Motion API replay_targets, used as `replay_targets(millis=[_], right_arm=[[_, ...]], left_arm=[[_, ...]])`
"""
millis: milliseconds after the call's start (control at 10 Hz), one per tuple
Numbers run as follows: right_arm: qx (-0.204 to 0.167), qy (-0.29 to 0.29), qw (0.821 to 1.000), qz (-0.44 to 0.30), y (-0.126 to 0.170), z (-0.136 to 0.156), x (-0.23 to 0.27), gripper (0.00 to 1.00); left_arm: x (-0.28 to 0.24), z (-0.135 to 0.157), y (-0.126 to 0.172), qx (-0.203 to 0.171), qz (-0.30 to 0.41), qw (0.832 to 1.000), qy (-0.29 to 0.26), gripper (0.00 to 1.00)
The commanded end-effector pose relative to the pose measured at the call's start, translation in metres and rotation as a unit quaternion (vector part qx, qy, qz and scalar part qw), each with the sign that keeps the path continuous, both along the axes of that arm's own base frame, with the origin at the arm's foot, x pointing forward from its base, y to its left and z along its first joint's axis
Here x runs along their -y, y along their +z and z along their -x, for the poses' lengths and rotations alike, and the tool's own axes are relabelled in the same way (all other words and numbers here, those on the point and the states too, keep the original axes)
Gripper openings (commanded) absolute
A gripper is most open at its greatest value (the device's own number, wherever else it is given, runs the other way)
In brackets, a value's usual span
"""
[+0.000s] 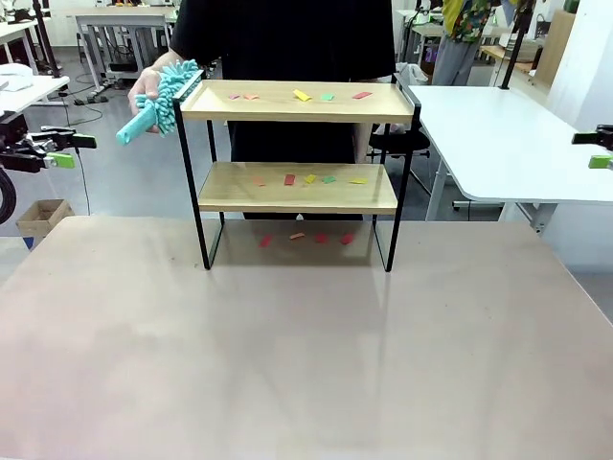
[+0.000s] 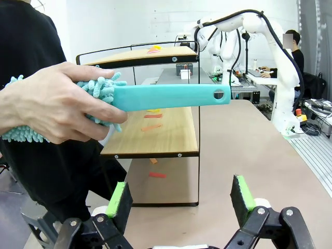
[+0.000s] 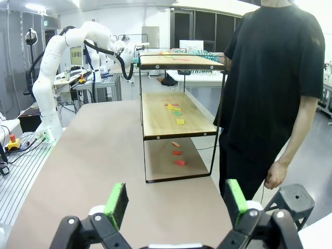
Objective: Clean the shelf.
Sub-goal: Pick up the Duster handed by the human.
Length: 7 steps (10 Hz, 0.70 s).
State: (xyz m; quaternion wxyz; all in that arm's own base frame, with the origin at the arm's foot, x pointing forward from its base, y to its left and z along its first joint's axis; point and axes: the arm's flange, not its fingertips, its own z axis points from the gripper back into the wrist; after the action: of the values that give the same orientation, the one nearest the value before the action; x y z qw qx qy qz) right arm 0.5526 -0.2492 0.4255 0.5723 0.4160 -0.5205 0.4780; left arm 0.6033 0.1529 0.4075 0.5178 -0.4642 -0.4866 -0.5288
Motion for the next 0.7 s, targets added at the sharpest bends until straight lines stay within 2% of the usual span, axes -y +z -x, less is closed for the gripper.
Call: replay_targets(millis=[0,300,600], right_arm=[[0.003,0.0,1.0,0.0,0.002,0.0,0.0,1.0],[0.003,0.0,1.0,0.0,0.002,0.0,0.0,1.0],[0.003,0.0,1.0,0.0,0.002,0.0,0.0,1.0]], left_arm=[[0.0,0.001,0.0,0.004,-0.006,1.0,-0.002,1.0],[0.0,0.0,0.0,0.0,0.0,1.0,0.0,1.0],[0.027,0.044,0.105,0.011,-0.085,0.992,0.097,1.0]])
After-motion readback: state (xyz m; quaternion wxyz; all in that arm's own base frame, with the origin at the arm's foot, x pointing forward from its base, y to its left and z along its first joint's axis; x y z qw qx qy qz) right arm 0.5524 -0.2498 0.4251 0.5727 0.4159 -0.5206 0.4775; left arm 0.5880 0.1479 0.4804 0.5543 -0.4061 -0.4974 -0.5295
